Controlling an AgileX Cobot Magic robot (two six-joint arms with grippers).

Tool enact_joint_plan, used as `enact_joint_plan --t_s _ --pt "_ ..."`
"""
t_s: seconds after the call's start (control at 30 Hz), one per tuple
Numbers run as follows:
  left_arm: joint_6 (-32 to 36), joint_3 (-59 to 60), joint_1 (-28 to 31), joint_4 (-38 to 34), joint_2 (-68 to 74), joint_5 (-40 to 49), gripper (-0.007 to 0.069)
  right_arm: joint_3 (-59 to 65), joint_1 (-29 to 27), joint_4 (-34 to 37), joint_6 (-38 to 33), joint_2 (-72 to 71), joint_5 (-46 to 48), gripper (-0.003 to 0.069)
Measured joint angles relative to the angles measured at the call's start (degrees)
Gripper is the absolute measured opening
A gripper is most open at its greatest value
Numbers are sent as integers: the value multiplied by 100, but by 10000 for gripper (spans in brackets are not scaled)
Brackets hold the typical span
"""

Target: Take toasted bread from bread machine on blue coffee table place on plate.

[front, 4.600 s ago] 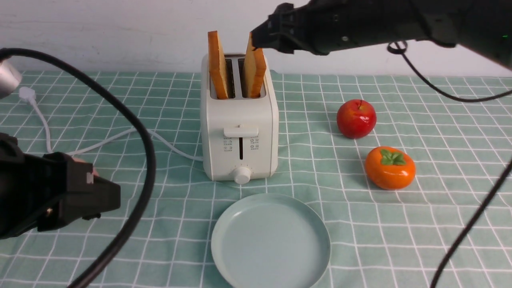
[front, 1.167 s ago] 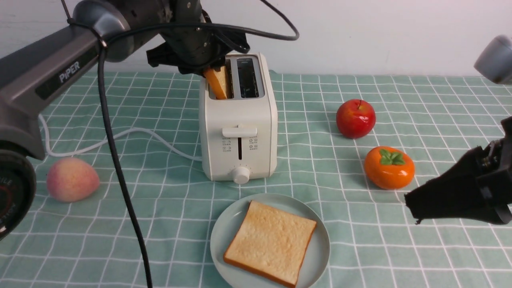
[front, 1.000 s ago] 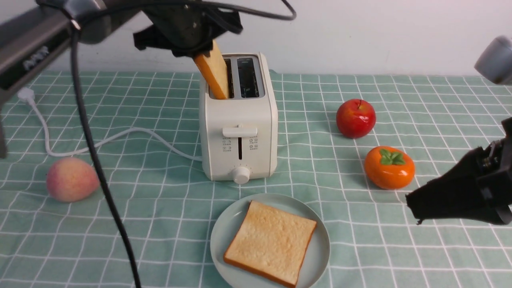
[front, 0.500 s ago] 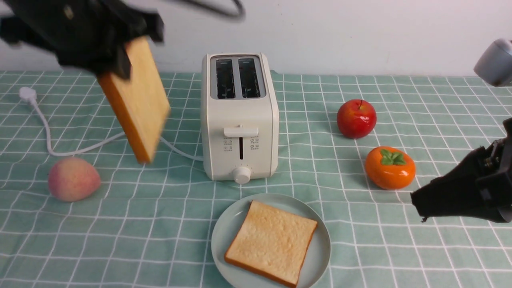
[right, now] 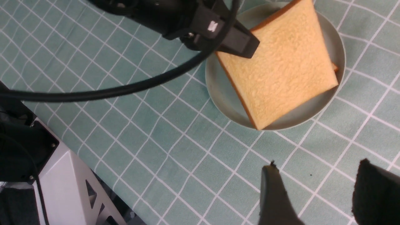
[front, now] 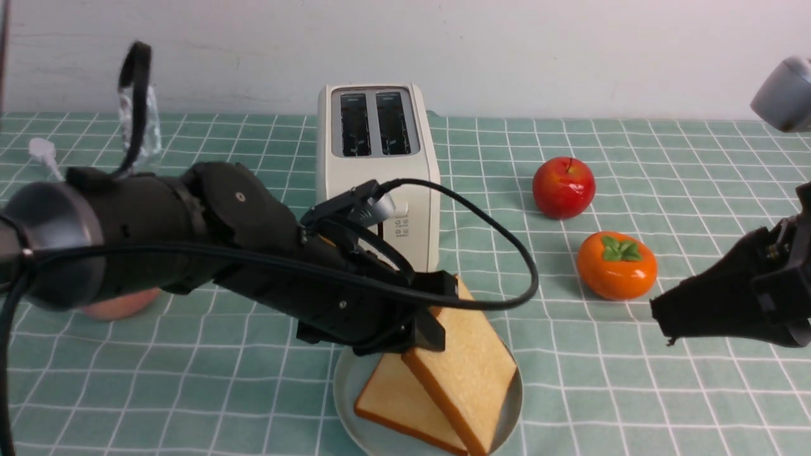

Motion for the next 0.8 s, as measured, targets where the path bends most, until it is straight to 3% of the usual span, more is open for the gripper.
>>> enact_joint_plan --t_s 0.07,0.1,0.13,0.17,0.3,0.33,0.4,0.5,0.67,0.7,0.8 --pt "-166 1 26 171 57 -48 186 0 0 0 38 0 49 349" --pt "-416 -41 64 521 42 -42 267 0 0 0 40 0 54 349" --pt "-416 -50 64 578 42 -42 267 0 0 0 45 0 54 349" --pt "-739 -121 79 1053 -24 -7 362 0 0 5 52 0 47 349" --pt "-1410 -461 196 2729 -363 578 571 0 0 2 57 0 -123 349" --pt "-1439 -483 203 2823 -384 634 580 0 0 -7 57 0 -153 349" --pt "-1806 -773 254 3786 -624 1412 646 0 0 -147 64 0 -255 347" --pt "-2420 -1015 285 4464 -934 2275 652 0 0 -647 454 0 -255 318" --pt "-2576 -887 285 4251 -1562 2754 549 0 0 -1315 1314 0 -494 198" --pt "-2434 -749 285 4046 -1828 2781 487 0 0 -1420 1478 -11 -676 132" --pt "-2096 -432 285 3635 -2368 2788 325 0 0 -1441 1579 -37 -904 25"
